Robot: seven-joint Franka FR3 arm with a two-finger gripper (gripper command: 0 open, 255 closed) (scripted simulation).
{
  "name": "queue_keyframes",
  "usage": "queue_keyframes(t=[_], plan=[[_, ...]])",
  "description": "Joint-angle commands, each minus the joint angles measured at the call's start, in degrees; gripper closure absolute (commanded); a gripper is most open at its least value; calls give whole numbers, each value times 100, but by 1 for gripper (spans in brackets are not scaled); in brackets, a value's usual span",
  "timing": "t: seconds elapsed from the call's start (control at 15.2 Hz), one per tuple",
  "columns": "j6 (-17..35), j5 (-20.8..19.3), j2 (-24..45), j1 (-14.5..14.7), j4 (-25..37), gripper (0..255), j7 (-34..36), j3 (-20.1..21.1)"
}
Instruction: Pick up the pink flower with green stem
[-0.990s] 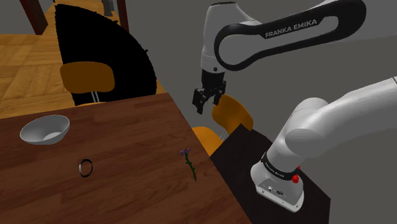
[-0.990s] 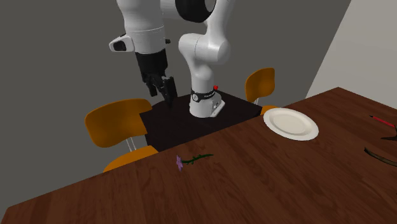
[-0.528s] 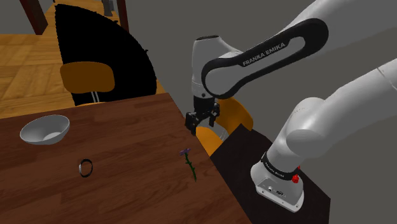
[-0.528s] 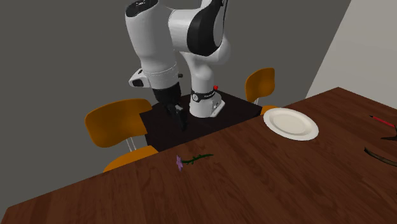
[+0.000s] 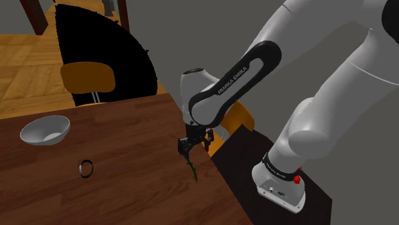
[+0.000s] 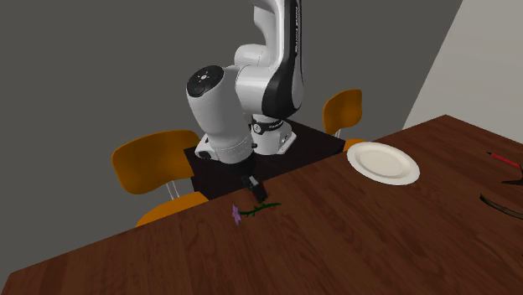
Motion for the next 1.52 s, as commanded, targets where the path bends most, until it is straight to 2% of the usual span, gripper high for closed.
queue_keyframes(t=[0.0, 0.53, 0.66, 0.73, 1.19, 1.45], plan=[[382, 84, 565, 53, 82, 0, 250, 118], [1260, -149, 1590, 101, 168, 0, 432, 76], [1319, -174, 1656, 109, 174, 0, 441, 62], [1309, -182, 1657, 108, 185, 255, 446, 58], [1369, -174, 1691, 107, 159, 255, 429, 58], [1114, -90, 1424, 82, 152, 255, 410, 110]])
